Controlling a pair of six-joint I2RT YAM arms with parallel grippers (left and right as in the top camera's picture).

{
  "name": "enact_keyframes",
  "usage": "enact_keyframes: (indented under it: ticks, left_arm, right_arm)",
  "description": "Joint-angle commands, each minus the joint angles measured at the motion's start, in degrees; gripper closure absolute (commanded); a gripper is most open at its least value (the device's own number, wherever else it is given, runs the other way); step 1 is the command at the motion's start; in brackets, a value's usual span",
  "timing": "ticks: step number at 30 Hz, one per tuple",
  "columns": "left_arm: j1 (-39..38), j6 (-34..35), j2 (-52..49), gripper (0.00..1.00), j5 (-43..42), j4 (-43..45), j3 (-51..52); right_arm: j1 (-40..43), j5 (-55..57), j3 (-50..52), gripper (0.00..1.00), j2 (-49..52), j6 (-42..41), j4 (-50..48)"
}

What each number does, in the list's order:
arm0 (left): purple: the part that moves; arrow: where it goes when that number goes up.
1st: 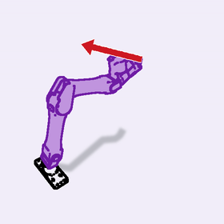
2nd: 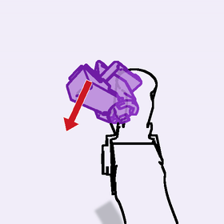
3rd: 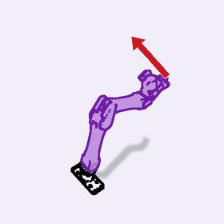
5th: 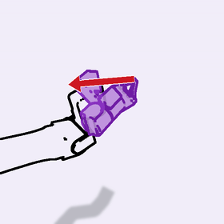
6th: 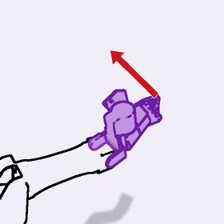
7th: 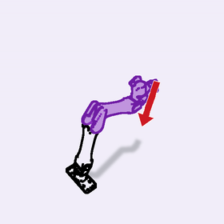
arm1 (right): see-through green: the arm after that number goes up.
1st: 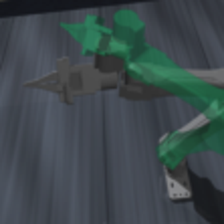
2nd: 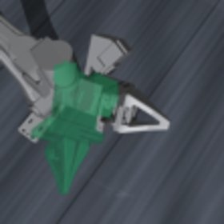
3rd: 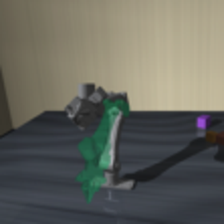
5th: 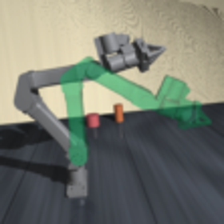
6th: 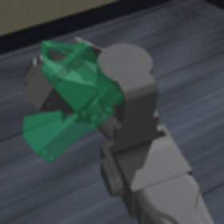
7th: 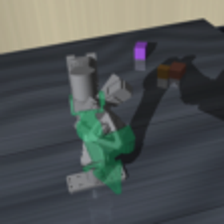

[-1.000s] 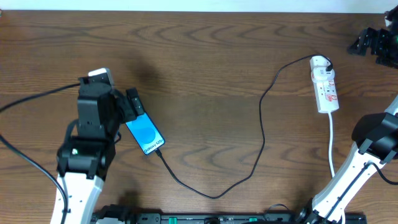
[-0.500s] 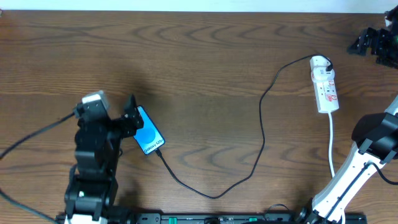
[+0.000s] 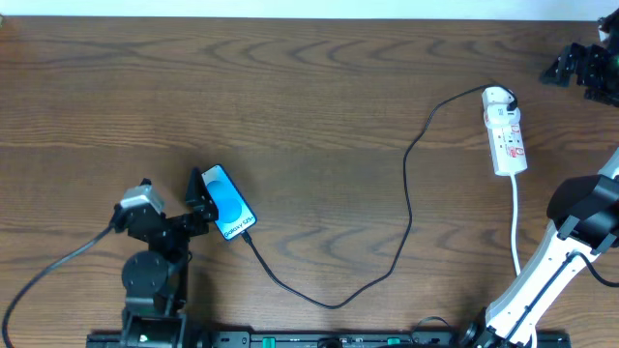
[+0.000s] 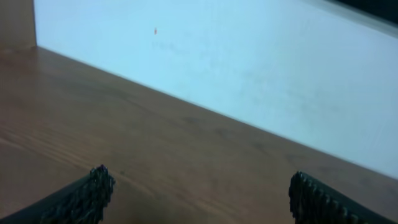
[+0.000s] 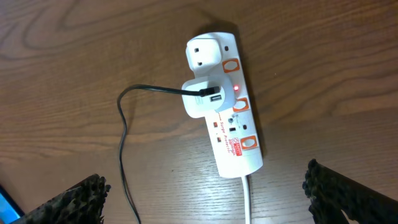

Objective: Plug charger to phone and switch on socket

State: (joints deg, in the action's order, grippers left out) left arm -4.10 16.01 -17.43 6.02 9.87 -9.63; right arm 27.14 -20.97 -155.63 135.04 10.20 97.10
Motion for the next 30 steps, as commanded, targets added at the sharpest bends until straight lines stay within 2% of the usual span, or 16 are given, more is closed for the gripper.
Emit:
enact_keyframes:
  ticks: [1, 9, 15, 24, 30]
  left_arm:
    - [0.96, -0.98, 3.54, 0.07, 0.57, 2.95, 4.02]
    - [4.35, -1.05, 11.08, 0.07, -4.57, 3.23, 9.40]
    - [6.82, -6.93, 12.96, 0.07, -11.26, 2.43, 9.40]
    - [7.67, -8.55, 17.35, 0.07, -11.37, -9.84, 9.40]
    - [7.74, -10.47, 17.35, 0.07, -11.41, -13.64, 9.40]
  right_arm:
    - [-0.57, -0.13, -0.57, 0.01, -0.57, -0.74, 0.17]
    - [-0.55, -0.13, -0.57, 0.01, -0.57, -0.74, 0.17]
    - [-0.55, -0.13, -0.57, 0.01, -0.57, -0.74, 0.17]
    - [-0.57, -0.13, -0.57, 0.01, -0.57, -0.74, 0.17]
    - [-0.55, -0.13, -0.57, 0.01, -0.57, -0.74, 0.15]
